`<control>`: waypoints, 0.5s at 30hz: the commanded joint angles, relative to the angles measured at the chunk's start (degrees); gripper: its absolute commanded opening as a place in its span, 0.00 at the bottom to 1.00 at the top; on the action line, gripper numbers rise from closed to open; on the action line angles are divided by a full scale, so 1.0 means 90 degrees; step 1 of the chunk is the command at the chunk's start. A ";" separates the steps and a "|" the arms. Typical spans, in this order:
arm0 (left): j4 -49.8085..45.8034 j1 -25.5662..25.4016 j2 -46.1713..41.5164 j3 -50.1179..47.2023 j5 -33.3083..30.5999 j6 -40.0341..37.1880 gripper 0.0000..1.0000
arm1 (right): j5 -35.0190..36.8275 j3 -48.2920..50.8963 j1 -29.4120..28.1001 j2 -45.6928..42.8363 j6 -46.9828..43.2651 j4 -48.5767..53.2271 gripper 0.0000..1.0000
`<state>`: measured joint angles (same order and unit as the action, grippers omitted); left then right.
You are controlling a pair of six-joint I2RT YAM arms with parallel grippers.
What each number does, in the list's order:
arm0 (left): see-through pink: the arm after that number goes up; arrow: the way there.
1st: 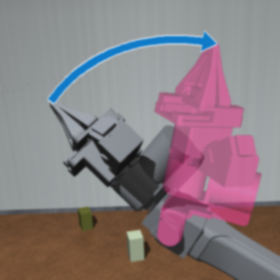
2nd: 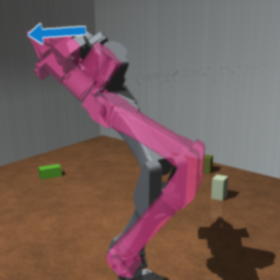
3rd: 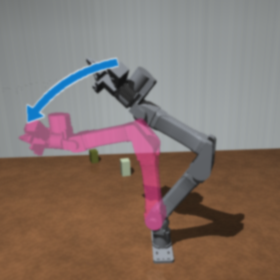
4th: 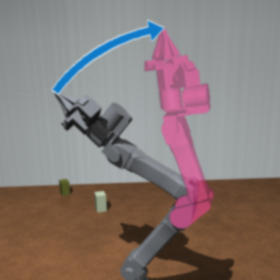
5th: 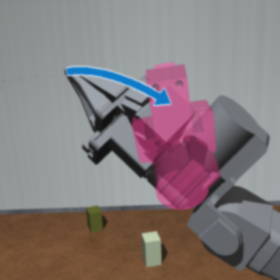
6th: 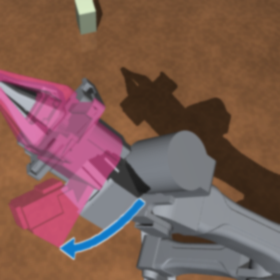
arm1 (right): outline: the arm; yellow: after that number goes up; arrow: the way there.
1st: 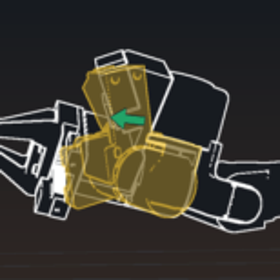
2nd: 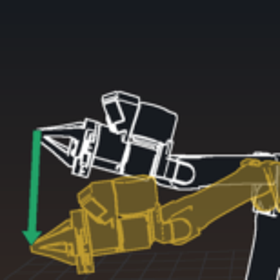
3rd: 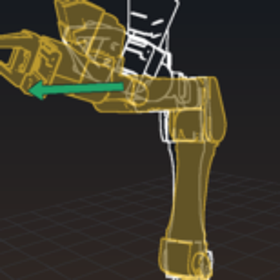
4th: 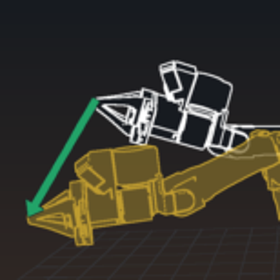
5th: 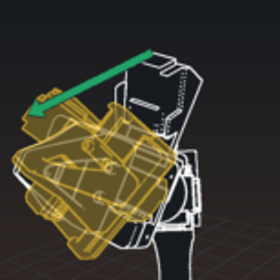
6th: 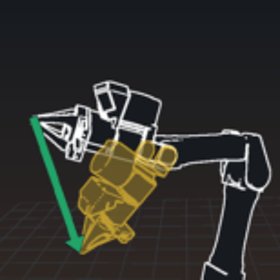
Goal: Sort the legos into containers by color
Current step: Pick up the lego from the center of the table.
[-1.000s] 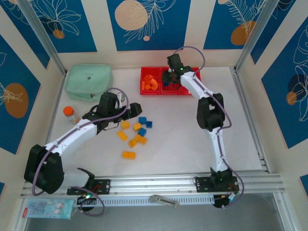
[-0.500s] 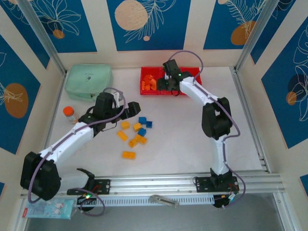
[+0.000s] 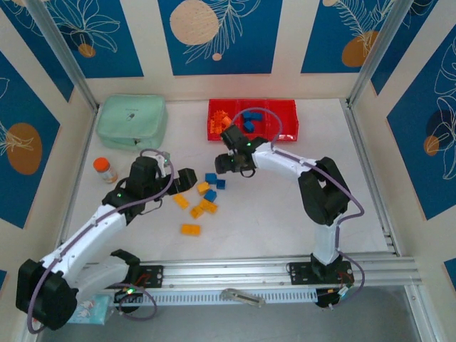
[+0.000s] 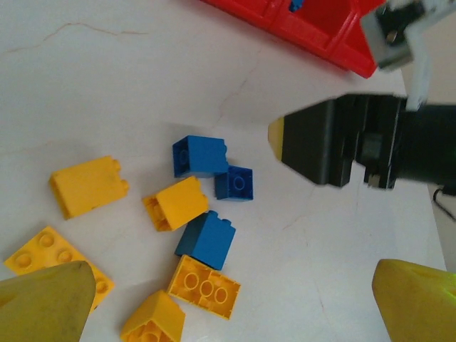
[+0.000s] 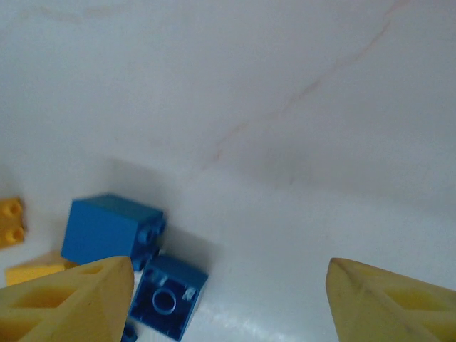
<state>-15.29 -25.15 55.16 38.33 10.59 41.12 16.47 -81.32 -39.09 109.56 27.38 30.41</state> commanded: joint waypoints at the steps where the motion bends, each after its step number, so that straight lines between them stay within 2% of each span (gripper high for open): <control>1: -0.0142 0.0089 -0.0373 -0.0249 -0.0335 0.0224 0.99 | -0.0041 0.0209 -0.0179 -0.0147 0.0379 -0.0110 0.74; 9: -0.0274 0.0087 -0.0712 -0.0427 -0.0454 0.0240 0.99 | -0.0124 0.0312 -0.0507 0.0239 0.0628 -0.0371 0.77; 15: -0.0323 0.0089 -0.0578 -0.0365 -0.0405 0.0160 0.99 | -0.0064 0.0215 -0.0559 0.0558 0.0687 -0.0336 0.73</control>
<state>-17.23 -25.06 49.47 34.92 7.46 43.03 16.25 -78.32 -43.90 113.10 32.16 27.40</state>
